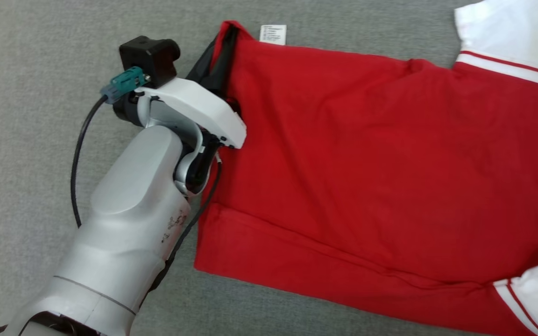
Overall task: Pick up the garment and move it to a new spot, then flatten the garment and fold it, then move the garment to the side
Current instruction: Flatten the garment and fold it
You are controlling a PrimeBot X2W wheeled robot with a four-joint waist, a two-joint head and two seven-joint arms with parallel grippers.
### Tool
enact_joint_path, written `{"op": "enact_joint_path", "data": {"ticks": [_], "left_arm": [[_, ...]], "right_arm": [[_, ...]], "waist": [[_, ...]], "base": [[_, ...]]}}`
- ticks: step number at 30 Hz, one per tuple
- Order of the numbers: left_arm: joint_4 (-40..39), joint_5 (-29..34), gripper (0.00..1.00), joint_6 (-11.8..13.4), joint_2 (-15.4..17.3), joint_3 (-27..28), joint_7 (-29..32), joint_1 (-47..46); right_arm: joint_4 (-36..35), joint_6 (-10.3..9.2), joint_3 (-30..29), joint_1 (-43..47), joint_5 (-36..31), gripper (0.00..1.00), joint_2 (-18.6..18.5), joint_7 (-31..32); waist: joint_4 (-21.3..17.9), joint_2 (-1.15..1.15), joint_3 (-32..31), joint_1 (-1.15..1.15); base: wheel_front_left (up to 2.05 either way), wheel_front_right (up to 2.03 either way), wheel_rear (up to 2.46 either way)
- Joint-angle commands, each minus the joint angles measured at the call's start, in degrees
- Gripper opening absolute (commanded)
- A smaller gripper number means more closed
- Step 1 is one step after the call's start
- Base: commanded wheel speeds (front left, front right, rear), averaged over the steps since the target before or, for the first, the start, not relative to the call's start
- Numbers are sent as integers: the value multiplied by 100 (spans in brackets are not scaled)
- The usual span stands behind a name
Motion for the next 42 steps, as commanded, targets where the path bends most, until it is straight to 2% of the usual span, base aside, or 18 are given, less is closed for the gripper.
{"op": "enact_joint_path", "data": {"ticks": [1, 8, 10, 11, 18, 28, 38, 42], "left_arm": [[9, -60, 0, 61, 37, -61, -30, -69], [-7, -501, 0, 272, 27, -594, -184, -205], [19, -589, 0, 280, 29, -678, -215, -234], [32, -624, 0, 284, 29, -706, -228, -247], [65, -784, 0, 207, 48, -537, -319, -135], [-470, -749, 0, 164, 383, 78, -340, 440], [-1433, -1332, 0, -12, 577, 508, -294, 1564], [-1890, -1723, 0, -46, 729, 686, -150, 2131]], "right_arm": [[119, 0, 90, -111, 29, 100, -55, 128], [1015, -2, 702, -600, 319, 100, -246, 1066], [1094, -5, 841, -674, 421, 4, -282, 1197], [1101, -5, 890, -708, 477, 0, -294, 1217], [653, -4, 904, -655, 746, 0, -423, 249], [-288, -3, 649, 352, 1196, 0, -429, -932], [-1512, 0, 197, 2097, 1497, 0, -126, -1508], [-2090, 1, -92, 3204, 1601, 0, 131, -1591]], "waist": [[163, 0, 115, 0], [220, 0, 86, 0], [206, 0, 63, 0], [196, 0, 49, 0], [4, 0, -137, 0], [-423, 0, -663, 0], [-744, 0, -1038, 0], [-850, 0, -1178, 0]], "base": [[0, 0, 0], [0, 0, 0], [0, 0, 0], [0, 0, 0], [0, 0, 0], [0, 0, 0], [0, 0, 0], [0, 0, 0]]}}
